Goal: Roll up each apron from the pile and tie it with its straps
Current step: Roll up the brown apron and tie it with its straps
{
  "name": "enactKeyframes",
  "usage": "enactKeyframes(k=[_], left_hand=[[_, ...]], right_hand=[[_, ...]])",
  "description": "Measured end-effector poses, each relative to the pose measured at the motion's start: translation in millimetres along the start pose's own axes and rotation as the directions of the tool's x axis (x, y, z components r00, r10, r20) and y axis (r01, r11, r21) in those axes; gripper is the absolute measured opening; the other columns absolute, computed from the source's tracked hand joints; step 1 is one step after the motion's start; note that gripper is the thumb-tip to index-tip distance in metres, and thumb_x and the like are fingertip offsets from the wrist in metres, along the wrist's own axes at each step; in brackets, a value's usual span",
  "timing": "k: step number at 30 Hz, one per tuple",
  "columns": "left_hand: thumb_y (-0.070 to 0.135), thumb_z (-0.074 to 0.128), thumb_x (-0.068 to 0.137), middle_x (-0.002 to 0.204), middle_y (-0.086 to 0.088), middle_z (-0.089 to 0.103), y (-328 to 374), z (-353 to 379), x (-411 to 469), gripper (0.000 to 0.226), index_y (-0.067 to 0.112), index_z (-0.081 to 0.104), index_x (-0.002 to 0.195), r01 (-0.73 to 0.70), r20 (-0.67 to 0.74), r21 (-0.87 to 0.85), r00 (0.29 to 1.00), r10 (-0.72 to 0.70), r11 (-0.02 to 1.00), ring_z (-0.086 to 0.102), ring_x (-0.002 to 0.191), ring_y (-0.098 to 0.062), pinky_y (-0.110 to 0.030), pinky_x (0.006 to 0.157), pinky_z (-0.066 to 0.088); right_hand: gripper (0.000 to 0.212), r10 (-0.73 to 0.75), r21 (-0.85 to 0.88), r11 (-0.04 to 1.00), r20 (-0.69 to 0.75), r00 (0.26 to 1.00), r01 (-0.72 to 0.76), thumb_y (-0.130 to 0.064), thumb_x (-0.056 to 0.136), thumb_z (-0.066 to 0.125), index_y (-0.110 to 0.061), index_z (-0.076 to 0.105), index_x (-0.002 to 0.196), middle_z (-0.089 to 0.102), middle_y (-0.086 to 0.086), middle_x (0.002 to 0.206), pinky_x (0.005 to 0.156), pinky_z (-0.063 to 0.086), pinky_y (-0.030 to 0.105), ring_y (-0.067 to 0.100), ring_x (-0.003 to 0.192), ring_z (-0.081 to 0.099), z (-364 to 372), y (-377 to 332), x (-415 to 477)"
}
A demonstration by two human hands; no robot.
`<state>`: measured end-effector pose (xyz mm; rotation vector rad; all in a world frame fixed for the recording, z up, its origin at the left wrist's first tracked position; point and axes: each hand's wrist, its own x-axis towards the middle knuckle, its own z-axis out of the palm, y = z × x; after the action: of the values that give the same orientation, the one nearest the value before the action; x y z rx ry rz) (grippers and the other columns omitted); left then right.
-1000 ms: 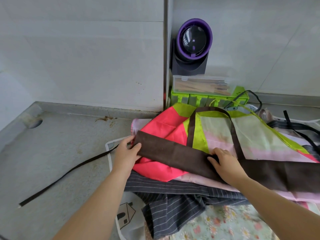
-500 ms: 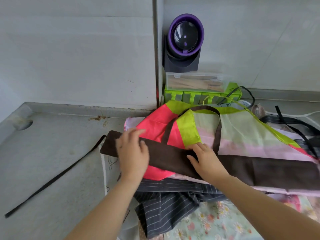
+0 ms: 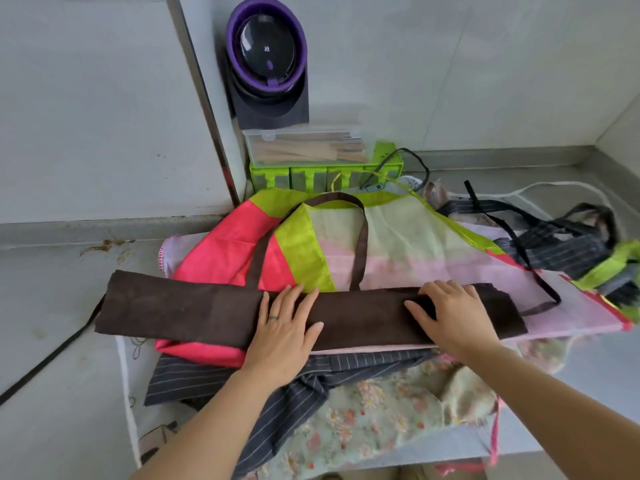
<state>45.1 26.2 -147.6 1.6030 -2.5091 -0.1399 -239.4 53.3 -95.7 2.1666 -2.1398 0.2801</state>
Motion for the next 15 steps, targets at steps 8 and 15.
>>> enactKeyframes(k=[8,15], left_hand=[[0.054,0.004,0.098,0.14,-0.007,0.046,1.8,-1.7,-1.1,0.062,0.021,0.029,0.144,0.033,0.027,-0.014,0.999,-0.032,0.999,0.044,0.131,-0.026,-0.046,0.11,0.014],[0.059,0.001,0.096,0.145,-0.004,0.039,1.1,2.5,2.5,0.064,0.027,0.024,0.147,0.086,0.047,-0.055,0.995,-0.083,0.995,0.035,0.136,-0.025,-0.045,0.112,0.003]], right_hand=[[0.038,-0.09,0.039,0.996,0.329,0.94,0.082,-0.047,0.098,0.038,-0.018,0.061,0.095,0.053,0.004,0.079,0.078,0.03,0.031,0.028,0.089,0.057,-18.8,25.2,33.1],[0.041,0.044,0.035,0.998,0.334,0.941,-0.059,-0.052,0.095,0.039,-0.024,0.043,0.066,0.059,0.0,0.082,0.06,0.036,0.032,0.023,0.08,0.057,3.7,47.2,33.3]])
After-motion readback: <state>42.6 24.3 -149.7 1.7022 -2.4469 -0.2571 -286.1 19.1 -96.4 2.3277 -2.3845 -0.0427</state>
